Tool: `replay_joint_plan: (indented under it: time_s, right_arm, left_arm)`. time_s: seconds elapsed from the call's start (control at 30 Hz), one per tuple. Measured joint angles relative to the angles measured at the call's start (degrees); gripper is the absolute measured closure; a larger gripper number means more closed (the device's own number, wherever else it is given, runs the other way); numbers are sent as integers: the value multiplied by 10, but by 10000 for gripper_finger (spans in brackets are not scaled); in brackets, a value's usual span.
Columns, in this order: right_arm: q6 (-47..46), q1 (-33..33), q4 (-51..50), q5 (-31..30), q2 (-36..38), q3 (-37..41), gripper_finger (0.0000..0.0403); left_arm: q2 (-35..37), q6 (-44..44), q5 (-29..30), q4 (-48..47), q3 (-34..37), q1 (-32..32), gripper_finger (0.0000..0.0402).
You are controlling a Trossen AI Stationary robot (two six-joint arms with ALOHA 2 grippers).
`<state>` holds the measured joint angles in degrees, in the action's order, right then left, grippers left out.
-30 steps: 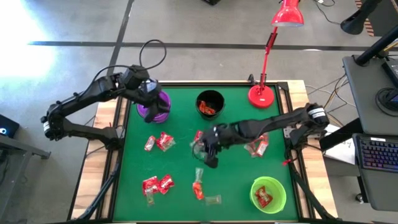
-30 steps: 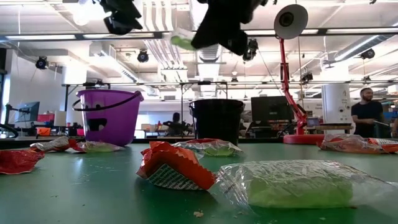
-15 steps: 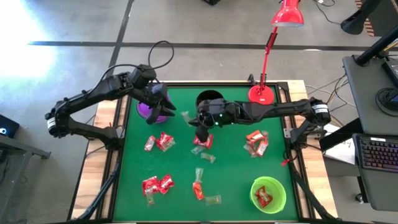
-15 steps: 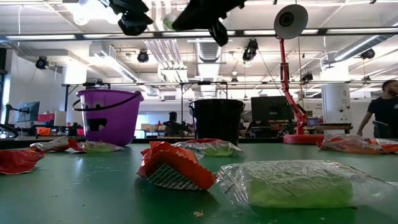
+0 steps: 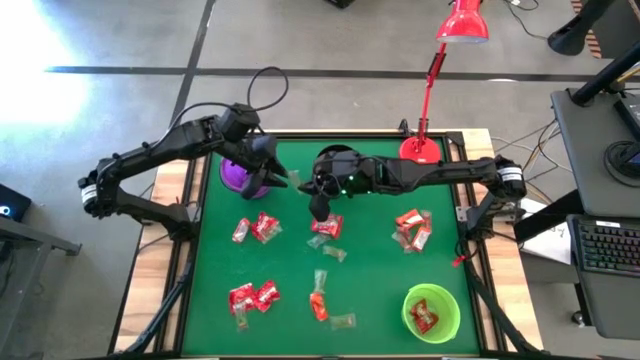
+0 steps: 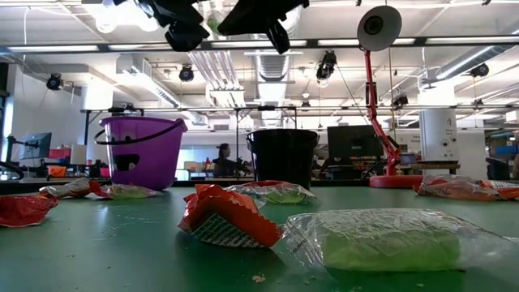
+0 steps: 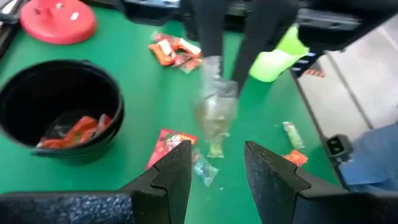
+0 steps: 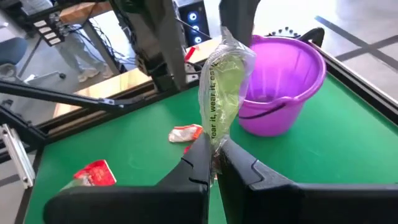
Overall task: Sort candy
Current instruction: Put the green gummy into the violet bucket
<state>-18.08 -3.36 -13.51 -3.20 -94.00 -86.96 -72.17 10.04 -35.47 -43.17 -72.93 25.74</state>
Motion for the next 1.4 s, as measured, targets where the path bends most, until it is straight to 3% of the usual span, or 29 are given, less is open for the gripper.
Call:
replay_joint_plan:
  time_s: [0.57, 0.7, 1.0, 1.17, 1.4]
  right_arm:
    - [15, -11, 0, 2, 0, 0, 394]
    - [16, -11, -6, 2, 0, 0, 394]
    - [1, -11, -20, 2, 0, 0, 393]
    - [-15, -12, -19, 5, 0, 0, 386]
    - [-45, -17, -17, 5, 0, 1, 346]
  left_arm:
    - [-29, -11, -10, 85, -1, 0, 274]
    - [-31, -12, -10, 82, -1, 0, 295]
    - [-29, -12, -10, 78, -1, 0, 390]
    - [-29, -7, -10, 68, -1, 0, 393]
    - [-29, -2, -9, 54, -2, 0, 399]
